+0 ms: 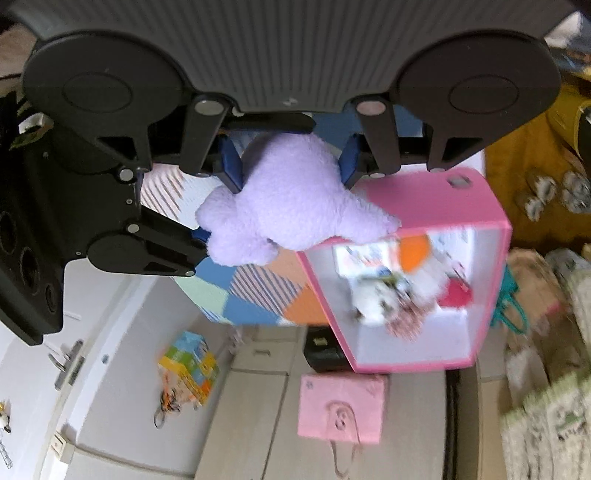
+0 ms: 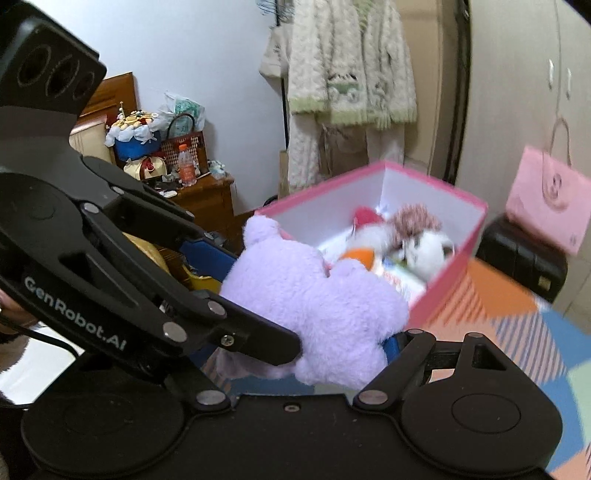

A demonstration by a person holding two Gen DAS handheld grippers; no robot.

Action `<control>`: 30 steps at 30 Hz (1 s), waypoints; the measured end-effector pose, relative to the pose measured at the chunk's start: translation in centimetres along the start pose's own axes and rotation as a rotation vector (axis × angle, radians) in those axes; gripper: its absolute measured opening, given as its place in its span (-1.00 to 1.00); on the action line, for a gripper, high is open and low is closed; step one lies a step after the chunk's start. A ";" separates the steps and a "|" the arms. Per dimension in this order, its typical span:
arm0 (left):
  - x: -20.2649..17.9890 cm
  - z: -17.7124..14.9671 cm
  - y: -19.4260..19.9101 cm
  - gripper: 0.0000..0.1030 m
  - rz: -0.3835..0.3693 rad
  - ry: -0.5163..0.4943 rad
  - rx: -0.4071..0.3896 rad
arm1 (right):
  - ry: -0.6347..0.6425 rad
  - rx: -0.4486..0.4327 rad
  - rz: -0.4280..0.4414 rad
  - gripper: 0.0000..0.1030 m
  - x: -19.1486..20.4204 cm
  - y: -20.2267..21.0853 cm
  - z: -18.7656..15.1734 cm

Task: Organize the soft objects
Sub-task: 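Lift the lilac plush with both grippers and carry it over the box, then lower the lilac plush into the box and open both grippers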

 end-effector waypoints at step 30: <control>12.5 8.3 -7.8 0.03 0.023 0.157 -0.088 | 0.063 0.018 0.016 0.69 -7.9 -12.6 7.9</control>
Point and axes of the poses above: each gripper's, at about its wrist camera, not at the fingertips, and y roughly against the way its jaws point, x to its left, z to its top, the point moved 10 cm from there along -y, roughly the way its jaws point, and after that the axes turned 2 degrees about -z, right-handed, at the moved point
